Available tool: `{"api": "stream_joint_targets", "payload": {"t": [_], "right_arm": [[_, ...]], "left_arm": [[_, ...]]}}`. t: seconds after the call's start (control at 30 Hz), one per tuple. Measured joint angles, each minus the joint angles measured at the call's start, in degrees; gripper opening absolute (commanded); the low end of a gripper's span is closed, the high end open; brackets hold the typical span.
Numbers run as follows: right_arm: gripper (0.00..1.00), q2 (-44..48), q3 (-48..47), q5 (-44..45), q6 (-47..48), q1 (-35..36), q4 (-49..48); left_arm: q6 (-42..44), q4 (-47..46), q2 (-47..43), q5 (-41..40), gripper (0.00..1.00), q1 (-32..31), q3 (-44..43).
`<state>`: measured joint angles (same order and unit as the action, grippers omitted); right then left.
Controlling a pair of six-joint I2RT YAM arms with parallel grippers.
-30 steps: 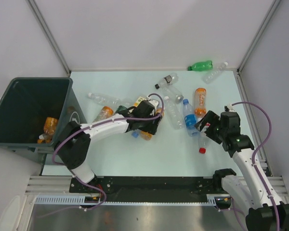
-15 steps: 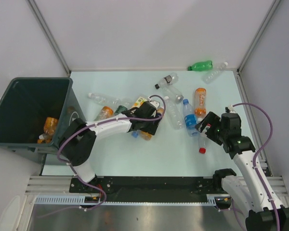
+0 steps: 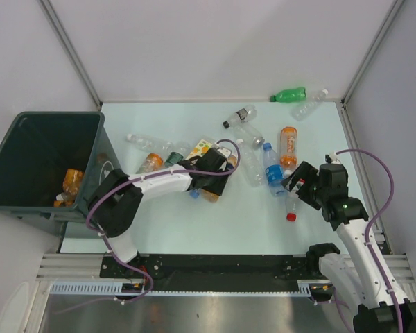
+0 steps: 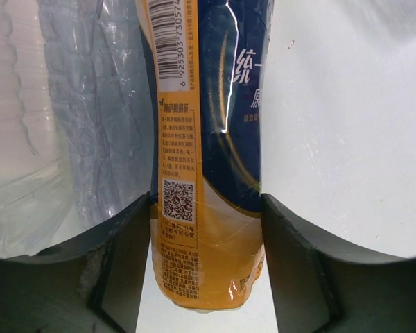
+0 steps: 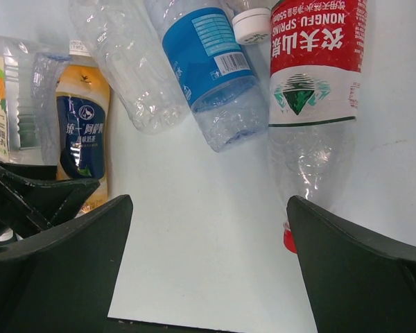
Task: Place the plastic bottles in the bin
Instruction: Pick up the plastic bottle at the center of the board.
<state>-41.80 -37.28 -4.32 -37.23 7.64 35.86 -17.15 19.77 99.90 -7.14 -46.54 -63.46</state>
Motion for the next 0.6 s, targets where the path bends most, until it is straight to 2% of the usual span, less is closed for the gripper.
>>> {"api": "stream_joint_targets", "payload": {"t": [0.03,0.17,0.37,0.6], "right_arm": [[1.0,0.1,0.0,0.0,0.0,0.0,0.1],[1.0,0.6,0.0,0.4,0.0,0.0,0.4],[1.0,1.0,0.0,0.4,0.0,0.0,0.4],[1.0,1.7,0.0,0.4,0.0,0.0,0.5]], "left_arm": [[0.0,0.0,0.0,0.0,0.55,0.0,0.0],[0.0,0.4,0.0,-0.6,0.51,-0.4,0.0],[0.0,3.5,-2.3,-3.6,0.5,-1.6,-0.1],[0.0,7.8,-11.1,-8.3,0.5,-2.3,-2.0]]}}
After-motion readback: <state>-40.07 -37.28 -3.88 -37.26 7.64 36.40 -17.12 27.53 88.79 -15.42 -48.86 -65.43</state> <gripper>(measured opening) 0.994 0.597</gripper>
